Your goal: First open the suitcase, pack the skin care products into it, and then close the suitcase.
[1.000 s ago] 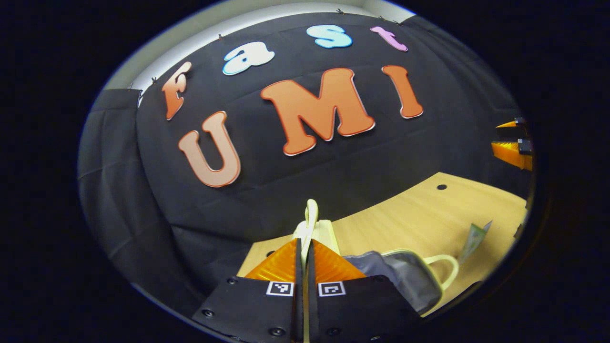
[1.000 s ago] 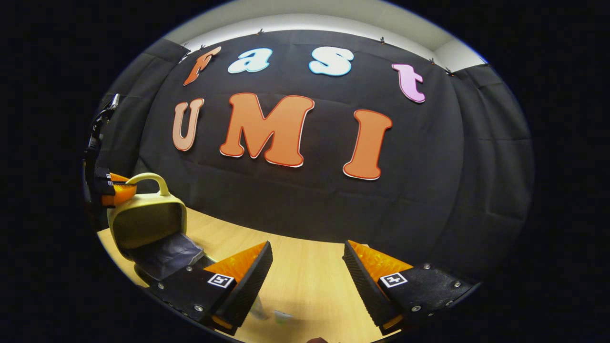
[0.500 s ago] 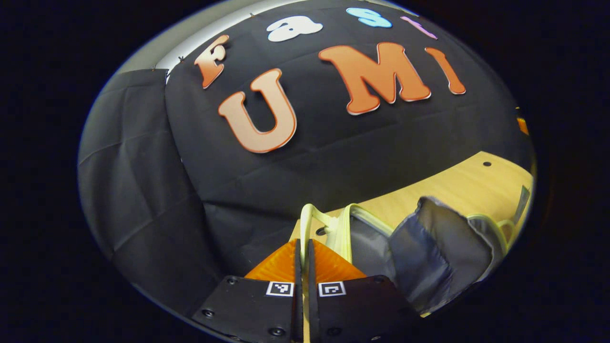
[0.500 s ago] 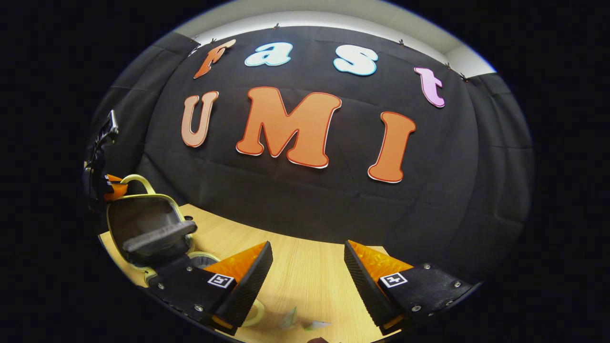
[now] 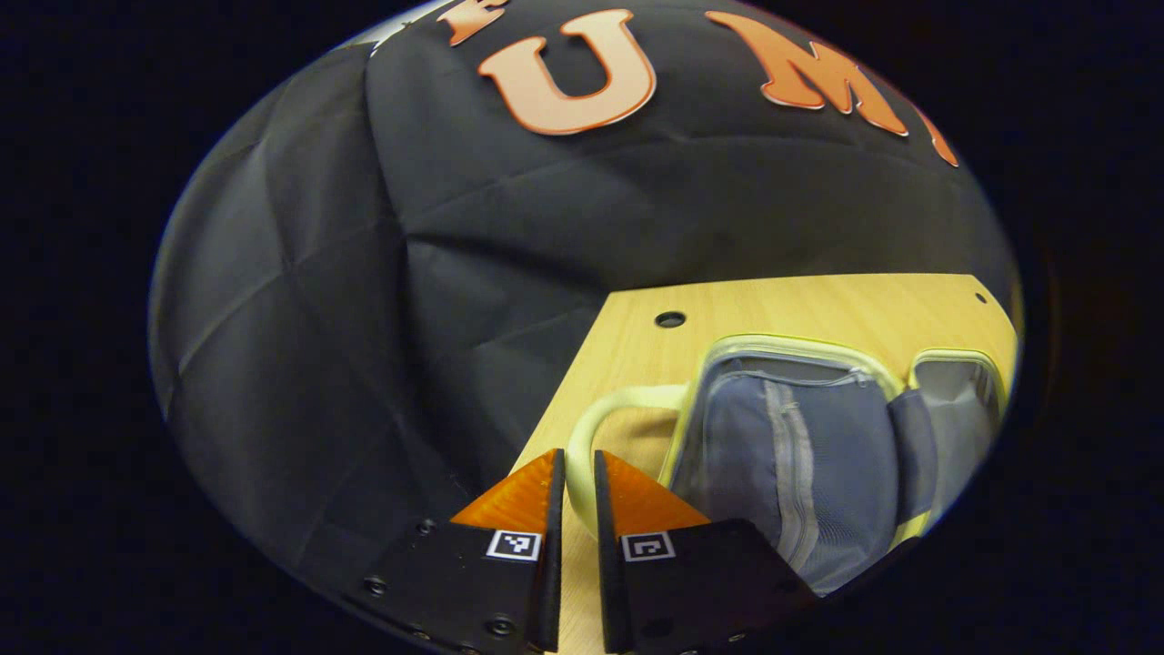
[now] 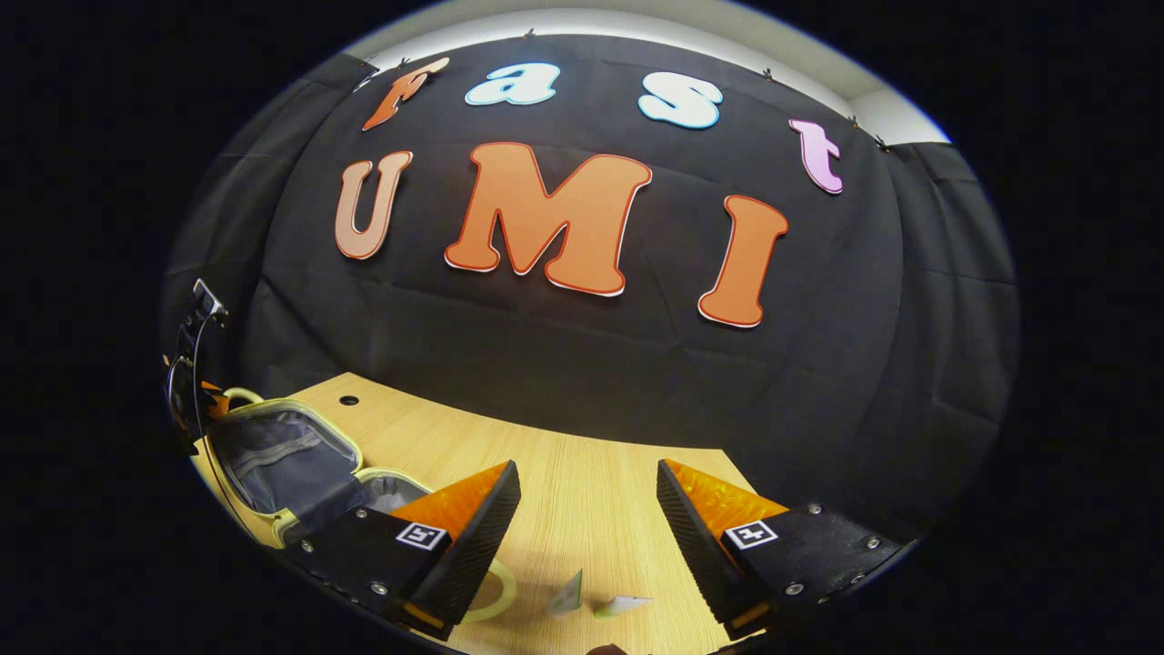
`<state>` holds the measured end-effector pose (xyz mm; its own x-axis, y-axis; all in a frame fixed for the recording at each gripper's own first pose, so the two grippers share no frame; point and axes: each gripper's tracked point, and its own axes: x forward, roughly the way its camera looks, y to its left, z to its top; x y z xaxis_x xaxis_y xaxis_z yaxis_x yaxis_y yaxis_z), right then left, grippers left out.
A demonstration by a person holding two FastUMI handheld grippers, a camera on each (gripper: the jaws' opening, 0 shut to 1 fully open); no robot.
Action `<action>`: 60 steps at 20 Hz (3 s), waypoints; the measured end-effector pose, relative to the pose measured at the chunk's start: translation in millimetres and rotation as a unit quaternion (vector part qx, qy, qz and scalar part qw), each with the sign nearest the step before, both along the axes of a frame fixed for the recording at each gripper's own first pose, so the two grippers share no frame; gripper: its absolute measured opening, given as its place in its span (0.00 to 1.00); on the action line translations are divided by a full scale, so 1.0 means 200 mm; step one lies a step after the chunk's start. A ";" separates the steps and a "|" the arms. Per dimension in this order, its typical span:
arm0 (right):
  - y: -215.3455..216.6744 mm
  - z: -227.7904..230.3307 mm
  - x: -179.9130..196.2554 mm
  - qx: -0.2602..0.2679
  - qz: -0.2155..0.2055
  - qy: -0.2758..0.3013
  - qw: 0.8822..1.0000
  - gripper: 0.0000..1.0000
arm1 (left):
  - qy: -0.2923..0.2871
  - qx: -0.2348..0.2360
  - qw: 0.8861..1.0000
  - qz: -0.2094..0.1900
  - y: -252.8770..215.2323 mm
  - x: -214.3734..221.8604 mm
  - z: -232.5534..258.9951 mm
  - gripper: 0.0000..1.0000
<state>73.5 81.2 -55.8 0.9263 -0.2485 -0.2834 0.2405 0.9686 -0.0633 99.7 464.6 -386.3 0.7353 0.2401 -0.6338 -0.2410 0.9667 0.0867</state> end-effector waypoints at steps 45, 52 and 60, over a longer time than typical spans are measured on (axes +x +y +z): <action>-0.63 -0.41 -0.56 0.035 0.033 0.087 0.995 0.96 | -0.098 -0.110 0.880 -0.451 -3.12 -0.37 0.37 0.89; -0.69 -0.52 -0.60 0.040 0.041 0.110 0.992 0.96 | -0.085 -0.128 0.885 -0.439 -3.20 -0.28 0.33 0.50; -0.57 -0.70 -0.56 0.045 0.112 0.134 0.984 0.96 | -0.107 -0.152 0.905 -0.383 -2.98 -0.21 0.64 0.44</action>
<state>-38.5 -33.2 -194.9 0.8438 -0.0090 -0.5365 0.0064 1.0000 -0.0067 57.7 -131.7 -258.8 0.7266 -0.5530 -0.4078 0.5295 0.8289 -0.1805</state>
